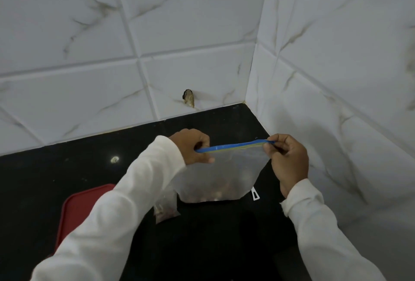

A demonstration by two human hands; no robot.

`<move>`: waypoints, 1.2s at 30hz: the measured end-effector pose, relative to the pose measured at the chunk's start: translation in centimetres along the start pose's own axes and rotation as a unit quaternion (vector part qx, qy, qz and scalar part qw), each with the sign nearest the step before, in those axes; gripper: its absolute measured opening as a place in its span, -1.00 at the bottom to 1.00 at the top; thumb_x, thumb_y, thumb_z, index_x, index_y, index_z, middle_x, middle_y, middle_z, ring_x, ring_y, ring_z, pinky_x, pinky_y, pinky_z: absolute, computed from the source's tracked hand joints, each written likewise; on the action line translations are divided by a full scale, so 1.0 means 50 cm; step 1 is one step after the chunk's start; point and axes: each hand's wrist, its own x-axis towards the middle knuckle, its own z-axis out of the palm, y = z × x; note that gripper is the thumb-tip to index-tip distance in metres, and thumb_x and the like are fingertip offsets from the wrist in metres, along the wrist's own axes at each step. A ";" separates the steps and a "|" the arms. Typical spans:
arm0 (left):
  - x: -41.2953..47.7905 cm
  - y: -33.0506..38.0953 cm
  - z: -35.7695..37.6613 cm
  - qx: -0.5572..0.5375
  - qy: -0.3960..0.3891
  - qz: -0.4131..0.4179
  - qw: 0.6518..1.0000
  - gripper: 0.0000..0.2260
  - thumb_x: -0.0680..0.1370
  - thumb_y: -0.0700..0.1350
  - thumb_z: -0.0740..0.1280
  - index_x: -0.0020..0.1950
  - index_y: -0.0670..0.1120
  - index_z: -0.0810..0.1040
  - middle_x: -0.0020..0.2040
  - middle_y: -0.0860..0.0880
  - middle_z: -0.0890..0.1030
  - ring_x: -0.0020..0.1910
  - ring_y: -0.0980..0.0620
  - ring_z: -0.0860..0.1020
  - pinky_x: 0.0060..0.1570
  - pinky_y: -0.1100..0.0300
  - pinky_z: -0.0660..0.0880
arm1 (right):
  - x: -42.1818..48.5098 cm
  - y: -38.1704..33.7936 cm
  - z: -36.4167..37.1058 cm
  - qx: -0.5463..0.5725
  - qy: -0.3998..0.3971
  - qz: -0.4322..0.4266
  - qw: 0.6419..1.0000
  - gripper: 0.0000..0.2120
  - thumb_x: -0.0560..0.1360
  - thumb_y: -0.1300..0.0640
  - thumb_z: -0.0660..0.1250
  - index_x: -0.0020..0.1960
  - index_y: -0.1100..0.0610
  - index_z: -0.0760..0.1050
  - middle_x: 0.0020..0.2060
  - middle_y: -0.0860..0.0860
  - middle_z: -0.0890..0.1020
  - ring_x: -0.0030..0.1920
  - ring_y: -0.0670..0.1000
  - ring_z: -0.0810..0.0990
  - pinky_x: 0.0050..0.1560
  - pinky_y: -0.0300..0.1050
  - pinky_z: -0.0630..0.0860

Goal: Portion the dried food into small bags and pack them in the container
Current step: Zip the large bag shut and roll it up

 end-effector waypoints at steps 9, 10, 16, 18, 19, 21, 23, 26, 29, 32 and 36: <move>-0.044 -0.044 -0.002 0.025 0.126 0.018 0.992 -0.66 0.40 0.23 0.47 -0.27 0.07 0.40 -0.36 0.04 0.48 -0.37 0.06 0.40 -0.25 0.17 0.42 | 0.023 0.016 0.006 -0.043 0.040 0.012 0.998 -0.82 0.43 0.33 0.42 -0.12 0.05 0.57 -0.30 -0.11 0.61 -0.27 -0.09 0.59 -0.17 -0.28 0.49; -0.052 -0.057 -0.002 -0.006 0.133 0.033 0.991 -0.69 0.39 0.18 0.50 -0.27 0.08 0.42 -0.36 0.04 0.49 -0.37 0.06 0.41 -0.24 0.15 0.43 | 0.027 0.018 0.001 -0.045 0.039 0.010 0.998 -0.81 0.42 0.32 0.42 -0.12 0.05 0.57 -0.31 -0.10 0.61 -0.27 -0.08 0.59 -0.16 -0.27 0.50; -0.073 -0.122 0.033 -0.144 0.195 0.038 0.969 -0.82 0.42 -0.07 0.54 -0.19 0.07 0.54 -0.25 0.08 0.59 -0.27 0.11 0.56 -0.16 0.24 0.53 | 0.033 0.017 0.000 0.002 0.012 0.023 1.000 -0.83 0.47 0.32 0.37 -0.11 0.06 0.58 -0.27 -0.02 0.64 -0.26 -0.07 0.60 -0.25 -0.32 0.47; -0.075 -0.137 0.048 -0.187 0.227 0.031 0.955 -0.84 0.45 -0.12 0.52 -0.16 0.06 0.56 -0.23 0.09 0.60 -0.24 0.12 0.57 -0.15 0.28 0.50 | 0.038 0.024 0.000 0.044 0.001 0.053 0.998 -0.81 0.48 0.32 0.35 -0.14 0.04 0.60 -0.25 0.01 0.66 -0.19 0.01 0.62 -0.15 -0.15 0.54; -0.076 -0.141 0.054 -0.211 0.236 0.026 0.948 -0.86 0.46 -0.14 0.51 -0.14 0.03 0.58 -0.21 0.08 0.61 -0.22 0.10 0.58 -0.13 0.28 0.50 | 0.040 0.026 -0.001 0.062 -0.005 0.068 0.996 -0.81 0.48 0.32 0.35 -0.14 0.03 0.61 -0.21 0.04 0.67 -0.15 0.04 0.63 -0.11 -0.08 0.56; -0.077 -0.142 0.067 -0.266 0.248 0.028 0.931 -0.90 0.50 -0.19 0.47 -0.11 -0.02 0.59 -0.19 0.06 0.62 -0.20 0.10 0.60 -0.13 0.29 0.52 | 0.044 0.033 -0.003 0.086 -0.010 0.090 0.992 -0.82 0.48 0.30 0.35 -0.11 0.04 0.62 -0.11 0.10 0.67 -0.08 0.09 0.63 -0.09 -0.04 0.57; -0.076 -0.136 0.082 -0.309 0.267 0.038 0.912 -0.91 0.53 -0.22 0.43 -0.10 -0.04 0.58 -0.22 0.10 0.63 -0.23 0.16 0.60 -0.17 0.31 0.53 | 0.047 0.036 -0.003 0.092 -0.009 0.096 0.991 -0.85 0.50 0.29 0.35 -0.07 0.06 0.62 -0.05 0.11 0.66 -0.04 0.10 0.63 -0.09 -0.06 0.56; -0.068 -0.120 0.110 -0.366 0.319 0.018 0.874 -0.90 0.56 -0.26 0.37 -0.09 -0.07 0.58 -0.33 0.17 0.63 -0.33 0.23 0.57 -0.24 0.38 0.49 | 0.050 0.043 -0.004 0.094 -0.008 0.102 0.990 -0.86 0.51 0.25 0.35 -0.06 0.04 0.62 0.00 0.11 0.65 0.00 0.09 0.62 -0.04 -0.04 0.58; -0.061 -0.107 0.137 -0.435 0.371 -0.007 0.820 -0.93 0.59 -0.24 0.34 0.04 -0.13 0.60 -0.37 0.03 0.63 -0.36 0.18 0.54 -0.25 0.32 0.51 | 0.049 0.044 -0.005 0.102 -0.017 0.105 0.989 -0.86 0.53 0.25 0.33 -0.06 0.04 0.61 -0.01 0.09 0.64 -0.02 0.06 0.61 -0.07 -0.08 0.56; -0.061 -0.105 0.149 -0.437 0.390 0.013 0.810 -0.86 0.60 -0.22 0.33 0.12 -0.14 0.63 -0.16 -0.13 0.67 -0.18 0.05 0.61 -0.10 0.18 0.58 | 0.048 0.048 -0.002 0.109 -0.012 0.111 0.988 -0.86 0.52 0.26 0.33 -0.08 0.05 0.61 -0.04 0.09 0.64 -0.05 0.04 0.60 -0.10 -0.10 0.54; -0.073 -0.105 0.144 -0.443 0.356 0.054 0.821 -0.81 0.48 -0.33 0.43 0.03 -0.12 0.66 -0.06 0.07 0.71 -0.05 0.16 0.66 -0.05 0.32 0.56 | 0.051 0.055 0.003 0.108 0.004 0.121 0.987 -0.88 0.52 0.24 0.34 -0.08 0.05 0.61 -0.05 0.09 0.65 -0.05 0.06 0.62 -0.05 -0.06 0.57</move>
